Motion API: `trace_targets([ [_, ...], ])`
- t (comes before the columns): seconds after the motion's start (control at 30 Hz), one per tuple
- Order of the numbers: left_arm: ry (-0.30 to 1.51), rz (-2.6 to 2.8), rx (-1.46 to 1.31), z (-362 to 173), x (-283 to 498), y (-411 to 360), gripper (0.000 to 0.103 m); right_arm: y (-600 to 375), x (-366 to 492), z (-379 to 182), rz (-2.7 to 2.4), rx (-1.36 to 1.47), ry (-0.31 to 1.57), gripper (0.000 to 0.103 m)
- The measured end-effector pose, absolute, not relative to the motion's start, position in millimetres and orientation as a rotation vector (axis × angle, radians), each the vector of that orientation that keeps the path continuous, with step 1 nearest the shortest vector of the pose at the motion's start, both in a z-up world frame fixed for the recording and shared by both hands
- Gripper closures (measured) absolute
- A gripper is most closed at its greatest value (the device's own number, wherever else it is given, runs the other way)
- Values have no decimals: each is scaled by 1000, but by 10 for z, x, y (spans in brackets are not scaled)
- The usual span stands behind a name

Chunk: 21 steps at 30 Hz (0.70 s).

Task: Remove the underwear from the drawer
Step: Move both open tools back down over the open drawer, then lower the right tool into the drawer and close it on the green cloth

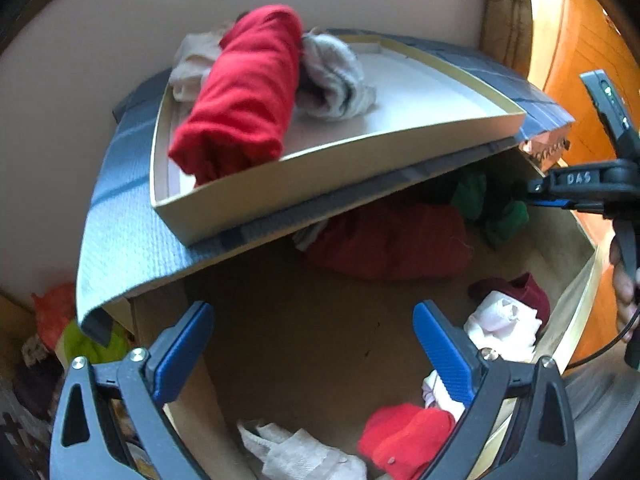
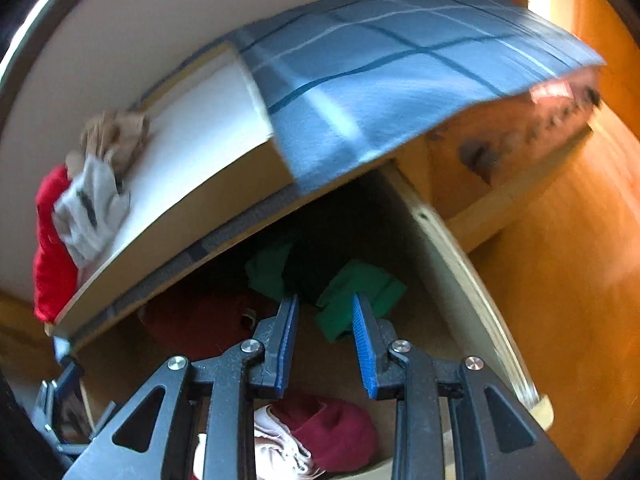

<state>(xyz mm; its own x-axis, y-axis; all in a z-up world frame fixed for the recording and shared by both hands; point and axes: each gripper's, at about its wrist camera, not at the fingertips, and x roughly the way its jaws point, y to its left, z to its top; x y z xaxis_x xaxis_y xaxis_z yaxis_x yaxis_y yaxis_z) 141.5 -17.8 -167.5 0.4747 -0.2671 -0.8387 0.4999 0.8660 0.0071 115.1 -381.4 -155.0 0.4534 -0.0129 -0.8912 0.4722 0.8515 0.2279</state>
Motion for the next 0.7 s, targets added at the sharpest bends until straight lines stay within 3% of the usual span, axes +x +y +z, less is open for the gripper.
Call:
trace_targets([
  [0.23, 1018, -488, 215, -1727, 1427, -210, 2, -3735, 1526, -1756, -305, 335, 1184, 73],
  [0.3, 1018, -494, 226, -1733, 1413, -254, 2, -3727, 1579, -1774, -321, 300, 1186, 64],
  [0.37, 1015, -498, 243, -1746, 1391, -313, 2, -3704, 1608, -1825, -297, 298, 1199, 45],
  [0.7, 1022, -498, 226, -1733, 1392, -358, 2, -3615, 1685, -2055, -364, 106, 1283, 46],
])
